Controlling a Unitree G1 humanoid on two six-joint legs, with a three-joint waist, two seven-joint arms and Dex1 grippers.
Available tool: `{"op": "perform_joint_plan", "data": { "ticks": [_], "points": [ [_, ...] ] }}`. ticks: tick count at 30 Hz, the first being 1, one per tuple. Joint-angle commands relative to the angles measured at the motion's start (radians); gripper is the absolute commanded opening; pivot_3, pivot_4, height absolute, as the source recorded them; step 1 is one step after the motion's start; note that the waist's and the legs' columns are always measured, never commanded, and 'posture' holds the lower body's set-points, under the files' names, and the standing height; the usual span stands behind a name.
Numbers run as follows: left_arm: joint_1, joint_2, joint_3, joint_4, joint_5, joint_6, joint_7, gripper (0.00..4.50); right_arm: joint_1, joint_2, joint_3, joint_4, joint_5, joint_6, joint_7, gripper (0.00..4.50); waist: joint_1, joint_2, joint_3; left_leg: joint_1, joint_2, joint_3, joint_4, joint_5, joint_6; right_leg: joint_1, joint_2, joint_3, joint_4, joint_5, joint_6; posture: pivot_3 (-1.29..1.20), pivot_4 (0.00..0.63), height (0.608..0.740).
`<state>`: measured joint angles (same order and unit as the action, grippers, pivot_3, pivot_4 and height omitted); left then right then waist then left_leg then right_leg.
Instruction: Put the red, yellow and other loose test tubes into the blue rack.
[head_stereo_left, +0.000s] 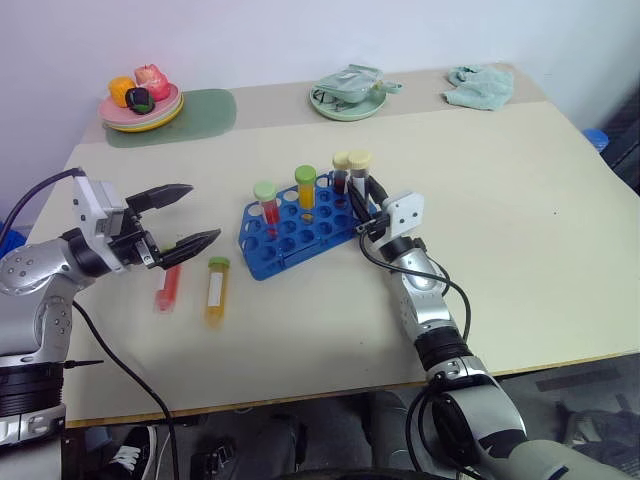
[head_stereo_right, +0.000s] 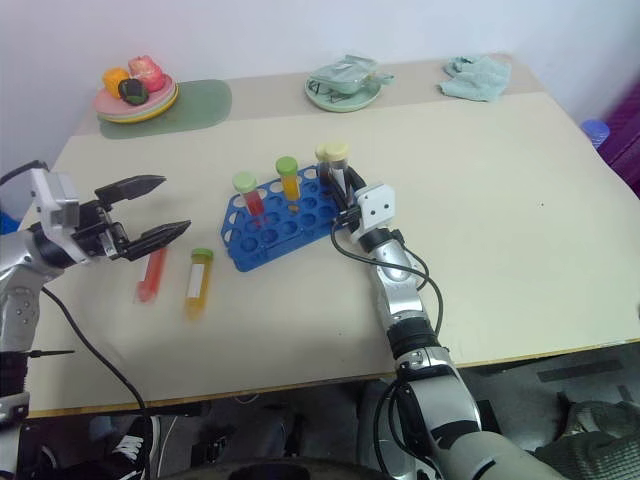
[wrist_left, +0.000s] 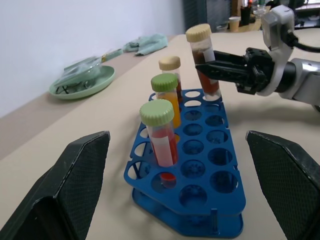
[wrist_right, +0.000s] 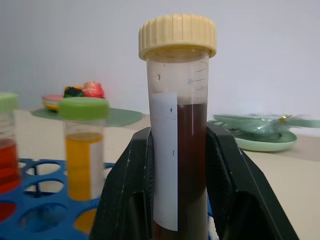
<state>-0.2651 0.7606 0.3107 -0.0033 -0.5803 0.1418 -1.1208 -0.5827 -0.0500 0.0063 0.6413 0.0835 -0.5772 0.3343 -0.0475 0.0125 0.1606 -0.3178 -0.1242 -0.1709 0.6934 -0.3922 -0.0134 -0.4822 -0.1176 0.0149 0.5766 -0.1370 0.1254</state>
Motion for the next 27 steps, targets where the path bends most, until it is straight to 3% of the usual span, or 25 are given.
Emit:
{"op": "perform_joint_plan", "data": {
  "ticks": [1, 11, 17, 18, 23, 27],
  "points": [
    [-0.003, 0.017, 0.038, -0.014, -0.017, -0.006, -0.007, 4.5, -0.032, 0.009, -0.008, 0.032, 0.0, -0.026, -0.006, 0.78, 0.0, 0.0, 0.0, 0.0, 0.0, 0.0, 0.0, 0.0, 0.0, 0.0, 0.0, 0.0, 0.0, 0.0, 0.0, 0.0, 0.15, 0.74],
    [0.003, 0.015, 0.044, -0.019, -0.017, -0.003, -0.009, 4.5, -0.031, 0.021, -0.013, 0.072, 0.002, -0.05, -0.019, 0.78, 0.0, 0.0, 0.0, 0.0, 0.0, 0.0, 0.0, 0.0, 0.0, 0.0, 0.0, 0.0, 0.0, 0.0, 0.0, 0.0, 0.15, 0.74],
    [0.002, 0.012, 0.047, -0.021, -0.015, -0.002, -0.006, 4.5, -0.015, 0.026, -0.032, 0.044, 0.083, -0.01, 0.055, 0.78, 0.0, 0.0, 0.0, 0.0, 0.0, 0.0, 0.0, 0.0, 0.0, 0.0, 0.0, 0.0, 0.0, 0.0, 0.0, 0.0, 0.15, 0.74],
    [0.0, 0.012, 0.047, -0.019, -0.016, 0.0, -0.005, 4.5, -0.015, 0.027, -0.034, 0.042, 0.095, -0.002, 0.068, 1.82, 0.0, 0.0, 0.0, 0.0, 0.0, 0.0, 0.0, 0.0, 0.0, 0.0, 0.0, 0.0, 0.0, 0.0, 0.0, 0.0, 0.15, 0.74],
    [-0.004, 0.01, 0.046, -0.014, -0.014, 0.0, -0.003, 4.5, -0.02, 0.023, -0.034, 0.021, 0.104, 0.003, 0.095, 4.3, -0.003, 0.0, 0.0, 0.0, 0.0, 0.0, 0.0, 0.0, 0.0, 0.0, 0.0, 0.0, 0.0, 0.0, 0.0, 0.0, 0.15, 0.74],
    [0.0, 0.005, 0.043, -0.018, -0.012, -0.004, 0.0, 4.5, 0.009, -0.004, -0.021, -0.069, 0.1, 0.027, 0.124, 4.42, -0.002, 0.0, 0.0, 0.0, 0.0, 0.0, 0.0, 0.0, 0.0, 0.0, 0.0, 0.0, 0.0, 0.0, 0.0, 0.0, 0.15, 0.74]
  ]
}}
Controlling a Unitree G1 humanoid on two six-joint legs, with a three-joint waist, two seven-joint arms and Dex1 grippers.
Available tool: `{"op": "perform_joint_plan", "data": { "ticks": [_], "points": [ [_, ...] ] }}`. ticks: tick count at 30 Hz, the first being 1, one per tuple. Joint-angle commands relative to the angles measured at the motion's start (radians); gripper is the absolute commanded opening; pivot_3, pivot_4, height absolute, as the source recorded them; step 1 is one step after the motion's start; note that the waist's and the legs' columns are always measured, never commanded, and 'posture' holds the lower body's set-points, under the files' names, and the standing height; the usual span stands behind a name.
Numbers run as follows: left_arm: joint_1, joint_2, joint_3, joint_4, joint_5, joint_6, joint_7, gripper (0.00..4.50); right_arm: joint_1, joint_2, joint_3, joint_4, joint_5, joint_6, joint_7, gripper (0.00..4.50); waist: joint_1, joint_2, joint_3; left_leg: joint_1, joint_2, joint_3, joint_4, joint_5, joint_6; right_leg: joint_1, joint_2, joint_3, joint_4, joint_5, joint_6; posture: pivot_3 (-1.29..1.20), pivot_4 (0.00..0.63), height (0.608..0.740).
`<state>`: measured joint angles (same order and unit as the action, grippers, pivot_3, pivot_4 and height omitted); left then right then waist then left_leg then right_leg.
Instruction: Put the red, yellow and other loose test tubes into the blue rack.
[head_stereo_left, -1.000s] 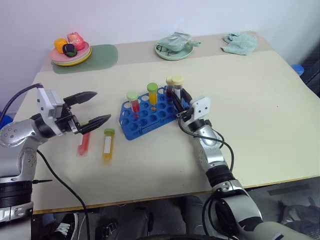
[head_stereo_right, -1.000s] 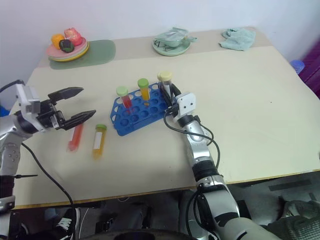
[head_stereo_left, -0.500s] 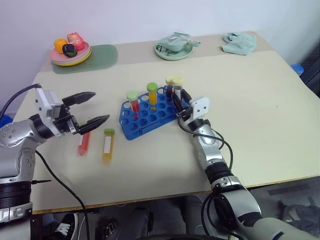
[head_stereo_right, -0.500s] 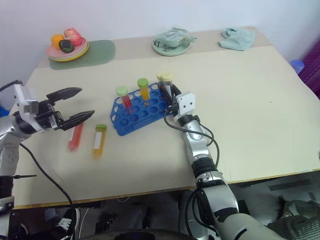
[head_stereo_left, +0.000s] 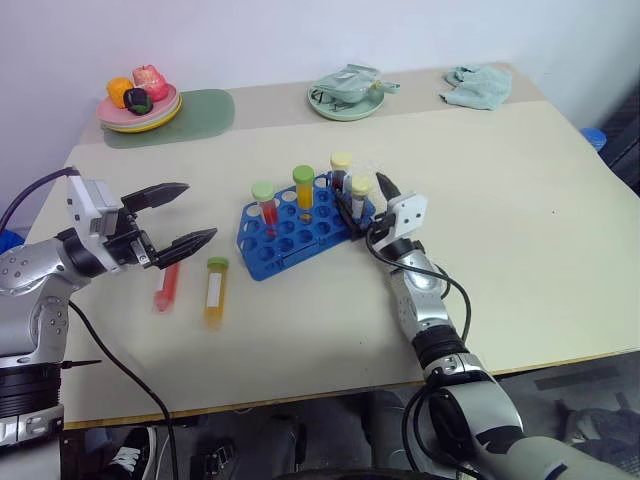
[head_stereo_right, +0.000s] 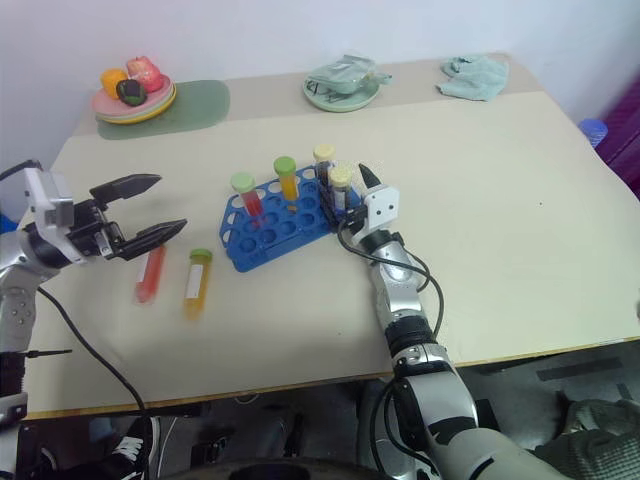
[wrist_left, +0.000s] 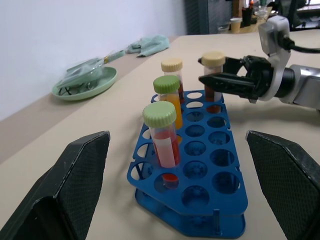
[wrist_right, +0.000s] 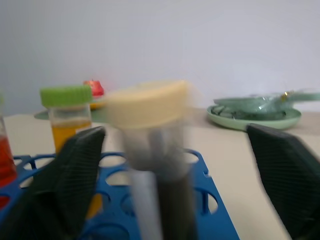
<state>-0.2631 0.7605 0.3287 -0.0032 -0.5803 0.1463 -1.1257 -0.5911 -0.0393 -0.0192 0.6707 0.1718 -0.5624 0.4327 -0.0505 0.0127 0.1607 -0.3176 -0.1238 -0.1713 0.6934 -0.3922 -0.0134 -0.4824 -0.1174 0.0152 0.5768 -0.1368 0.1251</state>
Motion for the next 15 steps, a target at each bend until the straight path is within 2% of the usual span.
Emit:
{"op": "perform_joint_plan", "data": {
  "ticks": [1, 4, 8, 12, 15],
  "points": [
    [0.001, 0.004, 0.026, -0.022, -0.016, -0.004, 0.008, 4.5, 0.033, -0.026, 0.005, -0.142, 0.019, 0.034, 0.035, 4.42, 0.002, 0.0, 0.0, 0.0, 0.0, 0.0, 0.0, 0.0, 0.0, 0.0, 0.0, 0.0, 0.0, 0.0, 0.0, 0.0, 0.15, 0.74],
    [0.017, 0.006, 0.033, -0.043, -0.023, 0.009, 0.016, 4.5, 0.093, -0.081, 0.001, -0.306, 0.064, 0.137, 0.078, 4.42, 0.006, 0.0, 0.0, 0.0, 0.0, 0.0, 0.0, 0.0, 0.0, 0.0, 0.0, 0.0, 0.0, 0.0, 0.0, 0.0, 0.15, 0.74],
    [0.057, 0.038, 0.046, -0.086, -0.066, 0.109, 0.024, 4.5, 0.219, -0.245, -0.01, -0.592, 0.173, 0.356, 0.198, 4.42, 0.011, 0.0, 0.0, 0.0, 0.0, 0.0, 0.0, 0.0, 0.0, 0.0, 0.0, 0.0, 0.0, 0.0, 0.0, 0.0, 0.15, 0.74],
    [0.137, 0.092, 0.079, -0.167, -0.089, 0.207, 0.035, 4.5, 0.352, -0.503, -0.1, -0.834, 0.339, 0.56, 0.363, 4.42, 0.017, 0.001, 0.0, -0.001, 0.0, 0.001, 0.0, -0.001, 0.001, 0.0, 0.0, 0.0, -0.001, 0.0, 0.0, 0.0, 0.15, 0.74],
    [0.183, 0.124, 0.104, -0.221, -0.095, 0.273, 0.068, 4.5, 0.358, -0.63, -0.159, -0.922, 0.451, 0.7, 0.42, 4.42, 0.014, 0.0, 0.001, 0.001, 0.001, 0.002, 0.0, -0.001, 0.002, 0.002, 0.0, 0.002, -0.001, 0.0, 0.0, 0.0, 0.15, 0.74]
  ]
}}
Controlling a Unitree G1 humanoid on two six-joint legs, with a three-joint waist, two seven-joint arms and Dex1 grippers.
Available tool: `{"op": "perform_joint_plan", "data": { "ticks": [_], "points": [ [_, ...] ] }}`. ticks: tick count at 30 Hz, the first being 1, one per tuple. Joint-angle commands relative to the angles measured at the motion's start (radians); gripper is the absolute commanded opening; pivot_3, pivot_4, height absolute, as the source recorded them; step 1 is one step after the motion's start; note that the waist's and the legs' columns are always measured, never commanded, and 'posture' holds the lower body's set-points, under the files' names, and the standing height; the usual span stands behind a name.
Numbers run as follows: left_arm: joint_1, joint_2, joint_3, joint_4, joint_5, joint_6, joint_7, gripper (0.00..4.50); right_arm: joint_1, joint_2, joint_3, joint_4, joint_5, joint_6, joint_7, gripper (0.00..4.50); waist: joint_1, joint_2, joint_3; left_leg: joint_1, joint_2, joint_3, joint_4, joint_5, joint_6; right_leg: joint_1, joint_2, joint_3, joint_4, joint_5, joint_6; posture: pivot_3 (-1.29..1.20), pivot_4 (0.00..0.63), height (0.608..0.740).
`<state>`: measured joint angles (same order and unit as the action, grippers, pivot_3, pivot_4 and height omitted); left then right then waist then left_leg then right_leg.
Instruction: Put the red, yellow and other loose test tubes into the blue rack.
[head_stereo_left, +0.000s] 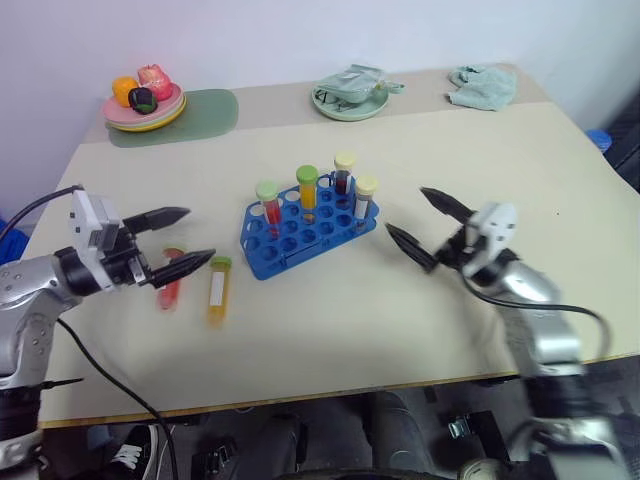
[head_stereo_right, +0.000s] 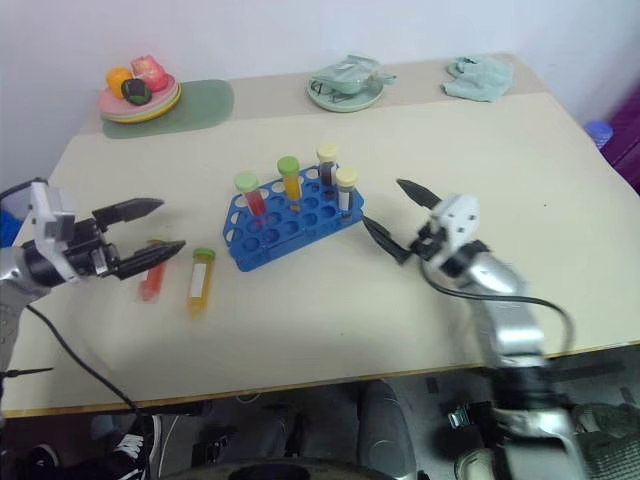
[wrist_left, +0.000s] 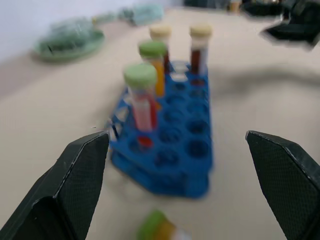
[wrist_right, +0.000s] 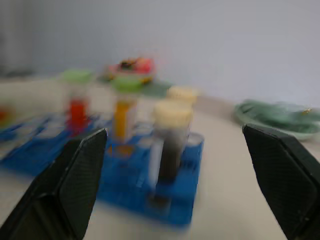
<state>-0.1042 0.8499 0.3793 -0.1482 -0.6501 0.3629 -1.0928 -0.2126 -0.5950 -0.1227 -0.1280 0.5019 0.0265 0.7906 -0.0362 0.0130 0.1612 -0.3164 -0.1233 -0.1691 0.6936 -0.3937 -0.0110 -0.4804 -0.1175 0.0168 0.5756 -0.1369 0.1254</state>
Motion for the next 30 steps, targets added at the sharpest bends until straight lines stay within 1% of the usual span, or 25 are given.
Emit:
{"op": "perform_joint_plan", "data": {
  "ticks": [1, 2, 5, 7, 8, 10, 14, 15, 18, 19, 21, 23, 25, 30],
  "points": [
    [0.041, 0.046, 0.054, -0.104, -0.014, 0.083, 0.06, 4.5, -0.027, -0.118, -0.077, -0.148, 0.162, 0.155, 0.092, 4.42, 0.0, 0.0, 0.0, 0.002, 0.0, 0.001, 0.0, 0.0, 0.0, 0.001, 0.0, 0.001, 0.0, 0.0, 0.0, 0.0, 0.15, 0.74],
    [0.06, 0.048, 0.056, -0.153, -0.003, 0.099, 0.092, 4.5, -0.042, -0.158, -0.096, -0.169, 0.204, 0.203, 0.116, 4.42, 0.002, 0.0, 0.0, 0.003, 0.0, 0.001, -0.001, 0.0, 0.0, 0.002, 0.0, 0.001, -0.002, 0.0, 0.0, 0.0, 0.15, 0.74],
    [0.099, 0.055, 0.053, -0.296, -0.019, 0.226, 0.216, 4.5, -0.09, -0.244, -0.121, -0.204, 0.309, 0.32, 0.178, 4.42, 0.011, -0.001, 0.001, 0.005, 0.001, 0.002, -0.001, -0.001, 0.002, 0.005, 0.0, 0.002, -0.004, 0.0, 0.0, 0.0, 0.15, 0.74],
    [0.106, 0.054, 0.053, -0.407, -0.028, 0.384, 0.373, 4.5, -0.12, -0.294, -0.123, -0.215, 0.364, 0.384, 0.239, 4.42, 0.023, -0.002, 0.001, 0.007, 0.001, 0.003, -0.001, -0.002, 0.003, 0.007, 0.0, 0.002, -0.006, 0.0, 0.0, 0.0, 0.15, 0.74],
    [0.1, 0.043, 0.049, -0.455, -0.03, 0.424, 0.433, 4.5, -0.133, -0.315, -0.117, -0.219, 0.374, 0.4, 0.276, 4.42, 0.027, -0.003, 0.002, 0.007, 0.001, 0.003, -0.002, -0.002, 0.003, 0.008, 0.0, 0.002, -0.007, 0.0, 0.0, 0.0, 0.15, 0.74],
    [0.084, 0.037, 0.057, -0.521, -0.103, 0.566, 0.521, 4.5, -0.158, -0.341, -0.104, -0.219, 0.387, 0.429, 0.329, 4.42, 0.037, -0.003, 0.002, 0.008, 0.001, 0.003, -0.002, -0.002, 0.003, 0.009, 0.001, 0.002, -0.009, 0.0, 0.001, 0.0, 0.15, 0.74],
    [0.067, 0.05, 0.046, -0.636, -0.134, 0.735, 0.653, 4.5, -0.181, -0.361, -0.079, -0.21, 0.377, 0.451, 0.412, 4.42, 0.048, -0.005, 0.003, 0.008, 0.001, 0.003, -0.002, -0.002, 0.003, 0.01, 0.0, 0.002, -0.01, 0.0, 0.001, 0.0, 0.15, 0.74],
    [0.055, 0.052, 0.033, -0.66, -0.12, 0.794, 0.708, 4.5, -0.184, -0.36, -0.077, -0.205, 0.377, 0.458, 0.425, 4.42, 0.049, -0.005, 0.003, 0.008, 0.001, 0.003, -0.002, -0.002, 0.003, 0.01, 0.0, 0.002, -0.01, 0.0, 0.001, 0.0, 0.15, 0.74],
    [-0.01, 0.004, 0.022, -0.678, -0.118, 0.956, 0.839, 4.5, -0.19, -0.354, -0.074, -0.202, 0.378, 0.477, 0.442, 4.42, 0.051, -0.005, 0.003, 0.008, 0.001, 0.003, -0.002, -0.002, 0.003, 0.01, 0.0, 0.002, -0.01, 0.001, 0.001, 0.0, 0.15, 0.74],
    [-0.044, -0.031, 0.018, -0.679, -0.12, 1.02, 0.878, 4.5, -0.185, -0.354, -0.073, -0.206, 0.376, 0.478, 0.451, 4.42, 0.051, -0.005, 0.003, 0.009, 0.001, 0.003, -0.002, -0.002, 0.003, 0.011, 0.0, 0.002, -0.01, 0.001, 0.001, 0.0, 0.15, 0.74],
    [-0.107, -0.078, -0.006, -0.68, -0.107, 1.14, 0.93, 4.5, -0.181, -0.349, -0.071, -0.211, 0.372, 0.482, 0.457, 4.42, 0.052, -0.006, 0.003, 0.011, 0.001, 0.003, -0.002, -0.002, 0.003, 0.013, 0.0, 0.002, -0.011, 0.001, 0.001, 0.0, 0.15, 0.74],
    [-0.157, -0.123, -0.025, -0.672, -0.097, 1.213, 0.953, 4.5, -0.182, -0.344, -0.068, -0.216, 0.366, 0.484, 0.458, 4.42, 0.051, -0.007, 0.003, 0.011, 0.001, 0.003, -0.002, -0.002, 0.003, 0.014, 0.0, 0.002, -0.011, 0.001, 0.001, 0.0, 0.15, 0.74],
    [-0.187, -0.201, -0.019, -0.602, -0.129, 1.246, 1.005, 4.5, -0.186, -0.342, -0.066, -0.219, 0.365, 0.488, 0.457, 4.42, 0.051, -0.007, 0.003, 0.011, 0.001, 0.003, -0.002, -0.002, 0.002, 0.014, 0.0, 0.002, -0.012, 0.001, 0.001, 0.0, 0.15, 0.74],
    [-0.216, -0.195, -0.084, -0.496, -0.205, 1.251, 1.086, 4.5, -0.19, -0.349, -0.063, -0.236, 0.368, 0.501, 0.455, 4.42, 0.049, -0.008, 0.004, 0.011, 0.001, 0.003, -0.002, -0.003, 0.001, 0.013, 0.001, 0.002, -0.011, 0.001, 0.001, 0.0, 0.15, 0.74]
  ]
}}
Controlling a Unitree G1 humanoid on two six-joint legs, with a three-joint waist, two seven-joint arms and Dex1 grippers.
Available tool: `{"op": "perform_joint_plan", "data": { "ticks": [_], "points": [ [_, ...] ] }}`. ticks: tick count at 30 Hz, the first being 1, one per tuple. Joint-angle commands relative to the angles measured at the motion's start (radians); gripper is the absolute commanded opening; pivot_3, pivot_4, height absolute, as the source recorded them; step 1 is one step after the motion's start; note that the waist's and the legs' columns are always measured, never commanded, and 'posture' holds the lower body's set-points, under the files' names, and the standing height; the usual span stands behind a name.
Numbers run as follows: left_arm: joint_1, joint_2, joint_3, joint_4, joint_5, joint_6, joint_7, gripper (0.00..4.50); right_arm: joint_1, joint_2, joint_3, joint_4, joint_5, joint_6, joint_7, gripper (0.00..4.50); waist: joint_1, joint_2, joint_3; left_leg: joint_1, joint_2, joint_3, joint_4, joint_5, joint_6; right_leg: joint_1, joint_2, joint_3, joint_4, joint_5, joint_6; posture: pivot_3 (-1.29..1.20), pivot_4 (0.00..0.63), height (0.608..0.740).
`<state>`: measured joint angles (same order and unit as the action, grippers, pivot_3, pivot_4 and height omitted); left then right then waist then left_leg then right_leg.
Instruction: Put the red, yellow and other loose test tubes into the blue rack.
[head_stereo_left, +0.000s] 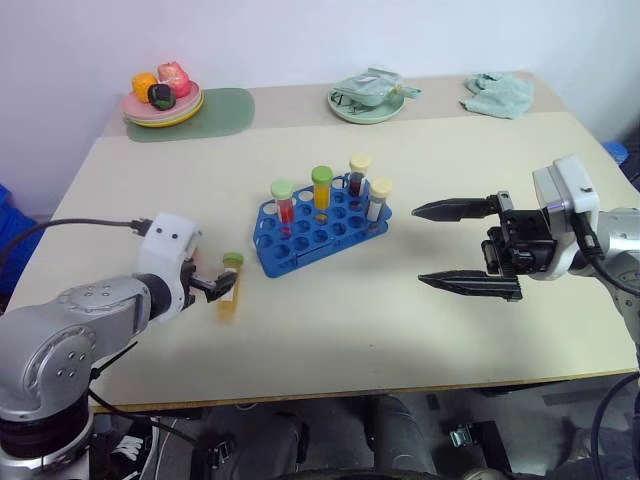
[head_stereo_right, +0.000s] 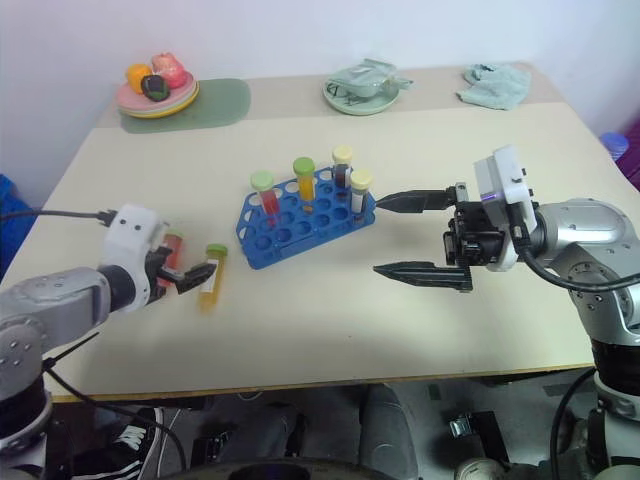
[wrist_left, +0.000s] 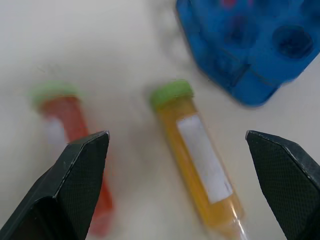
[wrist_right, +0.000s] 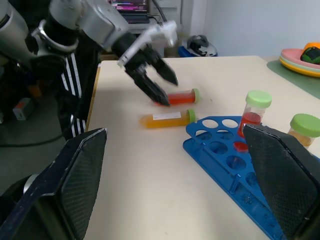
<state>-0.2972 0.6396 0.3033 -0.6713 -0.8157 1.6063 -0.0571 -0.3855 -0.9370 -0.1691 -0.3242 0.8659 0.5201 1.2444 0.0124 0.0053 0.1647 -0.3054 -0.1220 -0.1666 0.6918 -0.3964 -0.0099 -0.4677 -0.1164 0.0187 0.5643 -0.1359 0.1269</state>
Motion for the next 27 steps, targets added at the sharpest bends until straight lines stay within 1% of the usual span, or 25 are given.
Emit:
{"op": "perform_joint_plan", "data": {
  "ticks": [1, 3, 5, 6, 10, 13, 15, 17, 21, 25, 27],
  "points": [
    [-0.025, 0.017, -0.011, 0.049, -0.063, 0.008, 0.074, 4.5, -0.018, -0.009, -0.018, -0.043, 0.005, 0.011, 0.0, 4.42, 0.002, 0.0, 0.0, 0.0, 0.0, 0.0, 0.0, 0.0, 0.0, 0.0, 0.0, 0.0, 0.0, 0.0, 0.0, 0.0, 0.15, 0.74],
    [-0.03, 0.017, -0.018, 0.065, -0.091, 0.008, 0.112, 4.5, -0.016, -0.014, -0.023, -0.047, 0.006, 0.018, -0.001, 4.42, 0.002, 0.0, 0.0, 0.0, 0.0, 0.0, 0.0, 0.0, 0.0, 0.0, 0.0, 0.0, 0.0, 0.0, 0.0, 0.0, 0.15, 0.74],
    [-0.024, 0.004, -0.013, 0.095, -0.158, 0.008, 0.159, 4.5, -0.008, -0.02, -0.028, -0.049, 0.0, 0.019, 0.005, 4.42, 0.002, 0.0, 0.0, 0.0, 0.0, 0.0, 0.0, 0.0, 0.0, 0.0, 0.0, 0.0, 0.0, 0.0, 0.0, 0.0, 0.15, 0.74],
    [-0.026, -0.01, -0.01, 0.107, -0.175, 0.008, 0.19, 4.5, -0.005, -0.022, -0.029, -0.05, -0.004, 0.016, 0.011, 4.42, 0.002, 0.0, 0.0, 0.0, 0.0, 0.0, 0.0, 0.0, 0.0, 0.0, 0.0, 0.0, 0.0, 0.0, 0.0, 0.0, 0.15, 0.74],
    [-0.035, -0.06, 0.007, 0.192, -0.313, 0.008, 0.329, 4.5, -0.005, -0.021, -0.027, -0.058, -0.006, 0.018, 0.011, 4.42, 0.003, 0.0, 0.0, 0.0, 0.0, 0.0, 0.0, 0.0, 0.0, 0.0, 0.0, 0.0, 0.0, 0.0, 0.0, 0.0, 0.15, 0.74],
    [-0.041, -0.062, -0.01, 0.237, -0.381, 0.008, 0.41, 4.5, -0.006, -0.013, -0.021, -0.059, -0.016, 0.012, 0.012, 4.42, 0.003, 0.0, 0.0, 0.0, 0.0, 0.0, 0.0, 0.0, 0.0, 0.0, 0.0, 0.0, 0.0, 0.0, 0.0, 0.0, 0.15, 0.74],
    [-0.055, -0.081, 0.001, 0.268, -0.415, 0.008, 0.469, 4.5, -0.007, -0.008, -0.017, -0.056, -0.023, 0.009, 0.014, 4.42, 0.003, 0.0, 0.0, 0.0, 0.0, 0.0, 0.0, 0.0, 0.0, 0.0, 0.0, 0.0, 0.0, 0.0, 0.0, 0.0, 0.15, 0.74],
    [-0.079, -0.064, -0.02, 0.285, -0.431, 0.008, 0.498, 4.5, -0.008, -0.005, -0.012, -0.053, -0.028, 0.006, 0.018, 4.42, 0.006, 0.0, 0.0, 0.0, 0.0, 0.0, 0.0, 0.0, -0.001, 0.0, -0.001, 0.0, 0.001, 0.0, 0.0, 0.0, 0.15, 0.74],
    [-0.118, -0.111, -0.006, 0.352, -0.503, 0.008, 0.62, 4.5, -0.012, 0.005, 0.001, -0.047, -0.04, 0.001, 0.027, 4.42, 0.007, 0.0, 0.0, 0.0, 0.0, 0.0, 0.001, 0.0, -0.001, 0.0, -0.001, 0.0, 0.001, 0.0, 0.0, 0.0, 0.15, 0.74],
    [-0.144, -0.108, -0.021, 0.412, -0.627, 0.008, 0.737, 4.5, -0.02, 0.025, 0.022, -0.04, -0.056, -0.007, 0.027, 4.42, 0.007, 0.0, 0.0, 0.0, 0.0, 0.0, 0.001, 0.001, -0.001, 0.0, -0.001, 0.0, 0.001, 0.0, 0.0, 0.0, 0.15, 0.74],
    [-0.135, -0.065, -0.053, 0.457, -0.763, -0.046, 0.839, 4.5, -0.024, 0.036, 0.03, -0.041, -0.058, -0.006, 0.023, 4.42, 0.006, 0.0, 0.0, 0.0, 0.0, -0.001, 0.001, 0.001, -0.001, 0.0, -0.001, 0.0, 0.002, 0.0, 0.0, 0.0, 0.15, 0.74]
  ]
}}
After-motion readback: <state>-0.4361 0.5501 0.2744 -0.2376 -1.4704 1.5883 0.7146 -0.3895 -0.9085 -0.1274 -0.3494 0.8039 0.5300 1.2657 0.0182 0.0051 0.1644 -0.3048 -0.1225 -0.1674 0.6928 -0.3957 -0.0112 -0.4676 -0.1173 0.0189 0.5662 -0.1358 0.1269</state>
